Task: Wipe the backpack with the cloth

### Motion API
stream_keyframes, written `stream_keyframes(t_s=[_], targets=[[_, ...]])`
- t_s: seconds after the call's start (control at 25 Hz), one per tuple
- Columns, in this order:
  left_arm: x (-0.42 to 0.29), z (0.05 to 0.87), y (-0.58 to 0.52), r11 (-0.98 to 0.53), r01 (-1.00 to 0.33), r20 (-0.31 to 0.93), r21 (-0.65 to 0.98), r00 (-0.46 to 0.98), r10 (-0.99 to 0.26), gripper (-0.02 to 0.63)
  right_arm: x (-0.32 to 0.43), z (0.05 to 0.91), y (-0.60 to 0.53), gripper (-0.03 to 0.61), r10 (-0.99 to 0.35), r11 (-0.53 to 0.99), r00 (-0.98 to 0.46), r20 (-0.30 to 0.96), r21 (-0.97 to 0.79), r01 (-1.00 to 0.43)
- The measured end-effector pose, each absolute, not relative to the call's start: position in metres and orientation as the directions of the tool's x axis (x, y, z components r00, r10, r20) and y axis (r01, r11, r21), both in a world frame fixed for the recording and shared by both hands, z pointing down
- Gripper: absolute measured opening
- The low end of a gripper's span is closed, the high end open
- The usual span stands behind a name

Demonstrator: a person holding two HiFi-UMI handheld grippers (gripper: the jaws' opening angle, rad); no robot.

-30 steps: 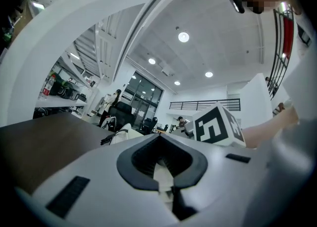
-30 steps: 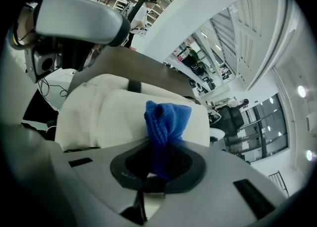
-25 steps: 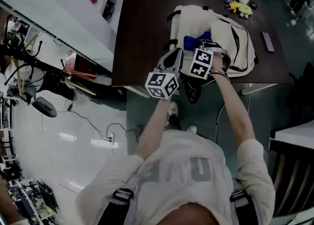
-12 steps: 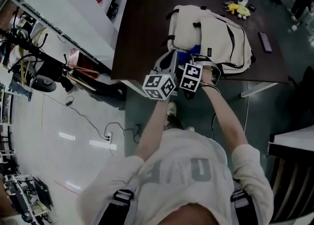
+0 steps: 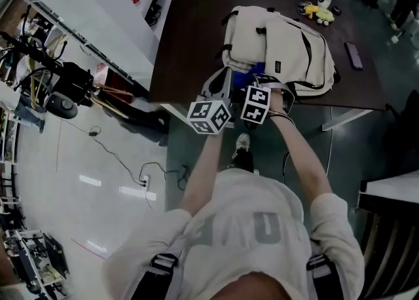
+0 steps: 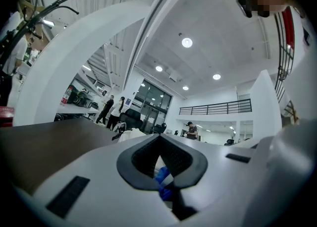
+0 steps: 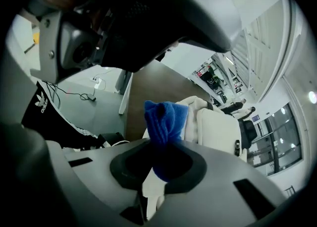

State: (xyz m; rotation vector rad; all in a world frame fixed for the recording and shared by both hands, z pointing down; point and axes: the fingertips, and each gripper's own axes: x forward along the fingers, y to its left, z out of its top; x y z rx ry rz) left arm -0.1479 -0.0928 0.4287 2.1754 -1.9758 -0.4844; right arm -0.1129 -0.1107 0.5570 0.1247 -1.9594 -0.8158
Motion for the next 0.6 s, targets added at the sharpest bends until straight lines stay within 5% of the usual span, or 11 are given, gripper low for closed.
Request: stream_keyframes(t_s=[0.28,0.6], targets=[[-0.138,0.415,-0.128,-0.153,-0.934,-0.156,0.321,0.107,-0.982,0.002,-0.105,0.466,-0.166,0.041,-0.448,0.782,-0.665,0.598,0.622,0.034],[-0.118,0.392,-0.213,-0.215,-0.928,-0.178,0.304,0.166,-0.970,0.002,-0.080,0.395,-0.319,0.041,-0.590,0.703,-0.597,0.543,0.709,-0.049]])
